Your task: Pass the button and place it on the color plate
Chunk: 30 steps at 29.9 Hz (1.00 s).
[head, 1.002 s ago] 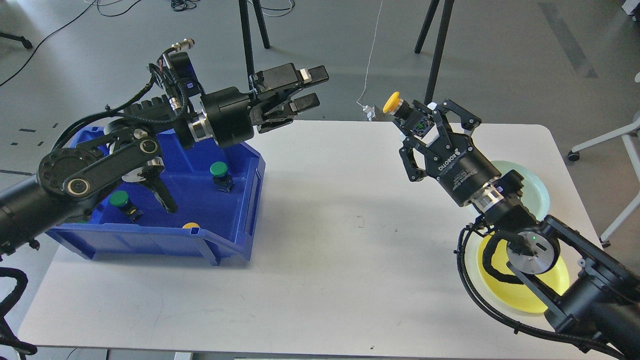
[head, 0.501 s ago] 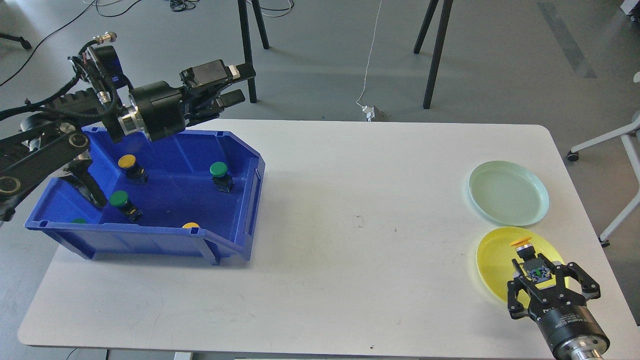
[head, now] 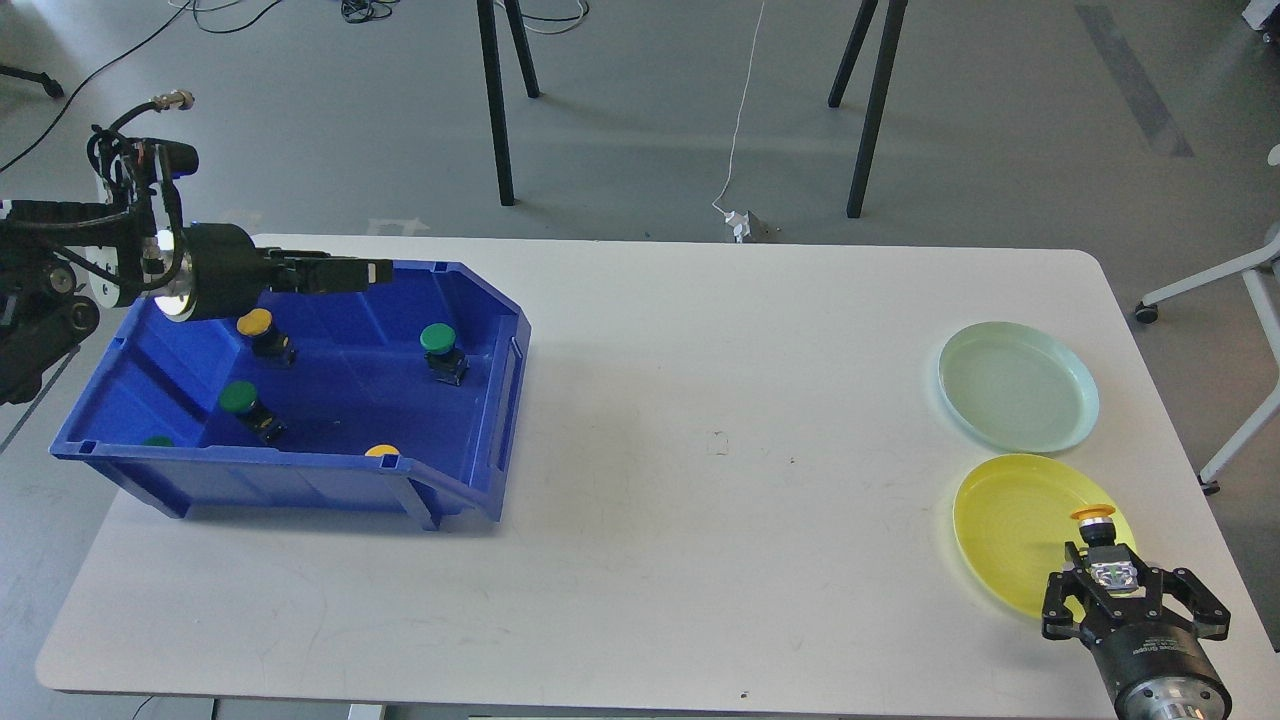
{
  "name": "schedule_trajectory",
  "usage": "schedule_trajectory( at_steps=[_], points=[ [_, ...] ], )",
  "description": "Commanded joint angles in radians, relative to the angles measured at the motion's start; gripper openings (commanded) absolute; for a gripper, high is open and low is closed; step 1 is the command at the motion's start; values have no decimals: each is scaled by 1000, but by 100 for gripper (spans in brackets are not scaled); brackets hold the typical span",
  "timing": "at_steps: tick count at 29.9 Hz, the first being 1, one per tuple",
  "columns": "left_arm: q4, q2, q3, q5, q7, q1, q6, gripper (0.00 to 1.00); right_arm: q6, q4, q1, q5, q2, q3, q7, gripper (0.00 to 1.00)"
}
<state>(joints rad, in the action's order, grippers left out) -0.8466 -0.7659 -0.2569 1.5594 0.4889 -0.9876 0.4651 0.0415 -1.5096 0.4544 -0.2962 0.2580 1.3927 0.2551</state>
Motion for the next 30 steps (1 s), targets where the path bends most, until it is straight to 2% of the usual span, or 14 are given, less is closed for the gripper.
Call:
schedule_trajectory(
  at_steps=[1,4,5,6,7,11,14,20,30],
  points=[
    [6,0,13,2,0,3,1,96,0,3,-16,-1,0,2,-1,53],
    [6,0,18,2,0,4,3,96,-2,5,-39,-1,0,8,-1,59],
    [6,0,19,2,0,9,3,96,-2,5,-45,-1,0,8,-1,65],
    [6,0,19,2,0,9,3,96,-2,5,-48,-1,0,8,-1,78],
    [8,0,19,2,0,10,3,96,-2,3,-49,-3,1,8,-2,100],
    [23,-1,30,5,0,12,1,96,6,-12,-68,-3,3,12,-2,99],
    [57,-1,62,37,0,6,0,96,3,-12,-150,-6,17,49,-8,99],
    [104,0,83,128,0,7,0,96,3,-6,-304,-6,113,71,-10,99],
    [221,3,200,200,0,4,0,96,12,0,-307,-4,139,68,-10,99]
  ],
)
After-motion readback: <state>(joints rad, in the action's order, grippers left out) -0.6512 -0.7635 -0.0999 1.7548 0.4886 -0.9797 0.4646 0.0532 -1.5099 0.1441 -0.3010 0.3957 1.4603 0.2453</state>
